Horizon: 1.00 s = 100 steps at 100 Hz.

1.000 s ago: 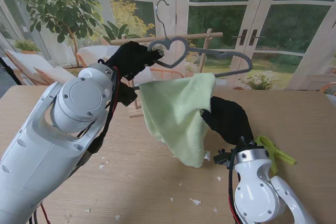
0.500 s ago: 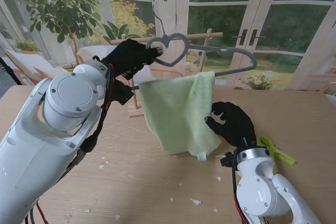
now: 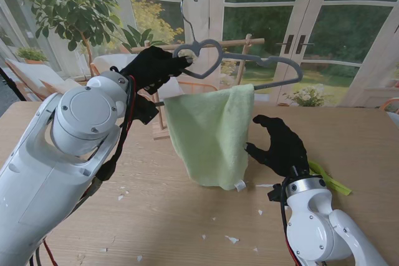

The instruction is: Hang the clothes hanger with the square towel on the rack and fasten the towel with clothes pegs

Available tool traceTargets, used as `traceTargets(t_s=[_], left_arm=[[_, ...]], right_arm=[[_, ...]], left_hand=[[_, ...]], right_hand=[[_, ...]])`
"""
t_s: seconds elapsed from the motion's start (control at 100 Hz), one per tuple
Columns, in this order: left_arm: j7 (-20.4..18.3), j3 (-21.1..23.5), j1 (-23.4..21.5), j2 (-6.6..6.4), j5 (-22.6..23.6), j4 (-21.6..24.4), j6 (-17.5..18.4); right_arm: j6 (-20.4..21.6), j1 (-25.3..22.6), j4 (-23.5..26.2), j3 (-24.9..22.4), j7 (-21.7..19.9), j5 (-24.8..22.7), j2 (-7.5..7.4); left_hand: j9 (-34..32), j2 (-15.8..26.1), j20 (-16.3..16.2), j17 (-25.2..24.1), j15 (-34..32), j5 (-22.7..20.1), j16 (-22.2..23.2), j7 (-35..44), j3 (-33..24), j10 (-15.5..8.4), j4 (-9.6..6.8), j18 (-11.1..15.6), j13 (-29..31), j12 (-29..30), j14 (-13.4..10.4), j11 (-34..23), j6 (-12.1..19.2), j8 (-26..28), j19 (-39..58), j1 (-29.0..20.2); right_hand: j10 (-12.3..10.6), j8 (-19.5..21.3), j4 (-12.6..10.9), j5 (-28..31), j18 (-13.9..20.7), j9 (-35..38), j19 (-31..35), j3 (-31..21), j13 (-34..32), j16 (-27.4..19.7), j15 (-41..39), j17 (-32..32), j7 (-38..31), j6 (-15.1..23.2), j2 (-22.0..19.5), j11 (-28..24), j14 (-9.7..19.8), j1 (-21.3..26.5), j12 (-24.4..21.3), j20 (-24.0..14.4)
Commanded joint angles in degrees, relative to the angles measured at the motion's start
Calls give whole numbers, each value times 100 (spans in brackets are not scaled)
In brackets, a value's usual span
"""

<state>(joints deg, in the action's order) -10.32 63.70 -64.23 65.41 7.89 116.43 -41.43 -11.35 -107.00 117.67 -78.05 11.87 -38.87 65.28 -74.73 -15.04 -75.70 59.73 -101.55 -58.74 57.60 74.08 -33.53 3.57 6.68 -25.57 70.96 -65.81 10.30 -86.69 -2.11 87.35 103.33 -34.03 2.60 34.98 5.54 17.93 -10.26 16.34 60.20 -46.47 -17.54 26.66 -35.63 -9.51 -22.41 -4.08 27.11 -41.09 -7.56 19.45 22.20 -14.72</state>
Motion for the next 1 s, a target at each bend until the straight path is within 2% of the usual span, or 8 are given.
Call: traceTargets(t_s=[0.0,0.12,0.33,0.46,0.51,0.55,0.61,0.99], left_arm=[[-52,24,34,37,-42,104,-44],[-17,27,52,51,-55,147,-100],[77,9,76,90,-105,176,-224],[109,-13,78,106,-136,165,-248],[123,-22,80,114,-152,156,-258],[129,-30,83,117,-156,146,-267],[139,-44,87,120,-133,125,-275],[104,-218,102,97,141,-164,-140]], right_arm=[[-96,43,-28,34,-158,25,29],[-378,96,-47,105,-483,15,-22],[-377,161,-255,278,-592,-79,-60],[-402,292,-415,432,-300,-114,-10],[-339,334,-463,465,-162,-41,20],[-278,349,-476,485,-60,46,45],[-116,329,-453,483,46,182,73],[843,-211,533,273,531,604,177]], left_hand=[[-199,268,-186,190,-717,-470,46,457,-156,-438,-346,150,156,18,-363,-419,-202,261,1665,-200],[-199,272,-186,192,-716,-475,46,458,-155,-438,-347,158,156,18,-373,-419,-199,261,1665,-196],[-199,266,-181,193,-715,-475,44,458,-158,-438,-350,164,156,18,-373,-419,-199,261,1665,-203],[-199,266,-179,192,-714,-485,43,458,-162,-438,-352,161,156,18,-375,-419,-198,261,1665,-204],[-199,267,-179,192,-714,-485,42,457,-160,-438,-352,161,156,18,-373,-419,-198,261,1665,-203],[-199,266,-178,192,-714,-485,42,456,-158,-438,-352,160,156,18,-373,-419,-198,261,1665,-205],[-199,267,-177,193,-714,-485,41,456,-158,-438,-352,163,157,18,-375,-419,-197,261,1665,-203],[-199,243,-174,193,-714,-484,39,455,-176,-438,-356,163,157,20,-379,-419,-202,261,1665,-191]], right_hand=[[58,-111,-229,-198,-84,-226,-187,58,202,-81,132,103,113,-202,167,78,168,-325,-83,-2833],[256,190,-129,105,-67,40,-67,417,30,12,-55,-58,-316,-439,179,-348,60,-529,94,-2995],[119,959,-164,796,-88,956,490,912,-682,212,-551,-471,-1363,-67,249,-850,-7,-642,546,-3122],[-129,1398,-299,1601,-46,1540,921,457,-1121,365,-948,-703,-2274,630,133,-1013,-29,168,827,-3078],[-201,479,191,1982,-39,1939,1047,-60,-1350,383,-1073,-748,-3144,1343,301,-954,-28,767,869,-2997],[-221,135,207,2299,-51,2227,1098,-311,-1551,391,-1135,-806,-3297,1791,166,-911,-39,1088,843,-2996],[-214,-134,218,2669,-56,2526,1176,-497,-1749,392,-1194,-898,-3251,1912,71,-816,-81,1285,788,-2999],[-135,-57,165,2704,-164,3244,1498,-544,-2399,397,-1369,-1340,-3261,1751,-2,-616,-234,1445,633,-2976]])
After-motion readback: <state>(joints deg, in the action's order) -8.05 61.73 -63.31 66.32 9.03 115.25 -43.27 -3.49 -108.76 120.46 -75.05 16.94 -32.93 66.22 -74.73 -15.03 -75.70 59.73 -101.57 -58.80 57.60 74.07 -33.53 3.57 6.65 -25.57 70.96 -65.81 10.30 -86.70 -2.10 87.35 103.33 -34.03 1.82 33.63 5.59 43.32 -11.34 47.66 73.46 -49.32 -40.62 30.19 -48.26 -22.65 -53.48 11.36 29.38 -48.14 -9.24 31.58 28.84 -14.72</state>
